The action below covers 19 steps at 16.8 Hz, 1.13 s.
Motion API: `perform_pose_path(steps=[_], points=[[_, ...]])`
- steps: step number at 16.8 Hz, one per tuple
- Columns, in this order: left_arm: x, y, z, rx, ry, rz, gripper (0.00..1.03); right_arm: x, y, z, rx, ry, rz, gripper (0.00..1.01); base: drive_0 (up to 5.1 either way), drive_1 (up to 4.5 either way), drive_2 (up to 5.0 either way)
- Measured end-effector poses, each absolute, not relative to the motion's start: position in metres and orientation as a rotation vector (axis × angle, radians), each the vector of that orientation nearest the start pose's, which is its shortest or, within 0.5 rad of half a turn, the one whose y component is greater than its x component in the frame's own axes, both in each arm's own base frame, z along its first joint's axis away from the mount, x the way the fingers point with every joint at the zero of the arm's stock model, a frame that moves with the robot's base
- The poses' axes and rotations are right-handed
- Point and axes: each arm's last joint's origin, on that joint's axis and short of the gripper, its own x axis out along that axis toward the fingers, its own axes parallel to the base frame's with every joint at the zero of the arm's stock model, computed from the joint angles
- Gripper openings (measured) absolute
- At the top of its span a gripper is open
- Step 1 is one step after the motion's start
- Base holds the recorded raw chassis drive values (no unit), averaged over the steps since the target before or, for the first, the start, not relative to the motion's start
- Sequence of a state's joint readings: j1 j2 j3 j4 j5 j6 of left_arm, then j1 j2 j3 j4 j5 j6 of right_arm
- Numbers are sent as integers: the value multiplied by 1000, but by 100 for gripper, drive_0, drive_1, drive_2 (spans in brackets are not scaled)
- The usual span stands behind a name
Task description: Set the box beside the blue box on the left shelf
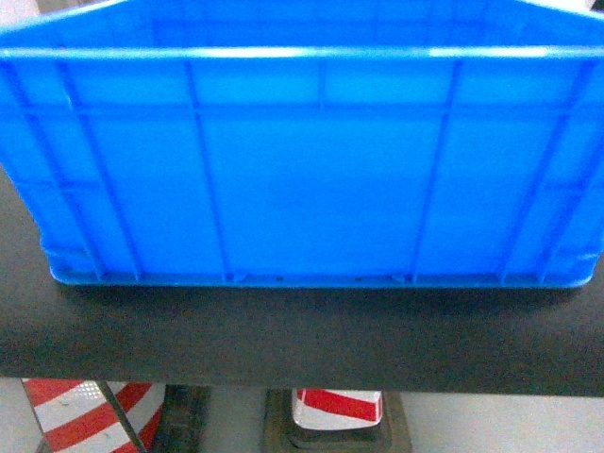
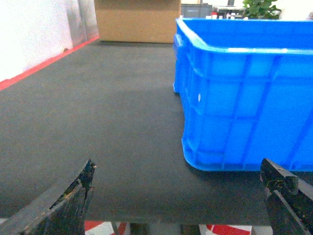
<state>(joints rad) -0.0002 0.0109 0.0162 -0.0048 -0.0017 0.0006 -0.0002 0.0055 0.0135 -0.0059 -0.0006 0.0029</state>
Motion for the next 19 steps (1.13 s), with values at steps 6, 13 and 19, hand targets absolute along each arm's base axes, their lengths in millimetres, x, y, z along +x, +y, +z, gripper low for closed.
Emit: perform_pose_path(steps=[6,13,19], points=[[97,0,168,1,-7,-1,98,97,0,168,2,-10,0,98,0,0,0],[97,0,168,0,-1,0,98,97,0,167,2,-2,0,98,0,0,0],[97,0,168,0,-1,0,98,97,0,167,2,-2,0,98,0,0,0]])
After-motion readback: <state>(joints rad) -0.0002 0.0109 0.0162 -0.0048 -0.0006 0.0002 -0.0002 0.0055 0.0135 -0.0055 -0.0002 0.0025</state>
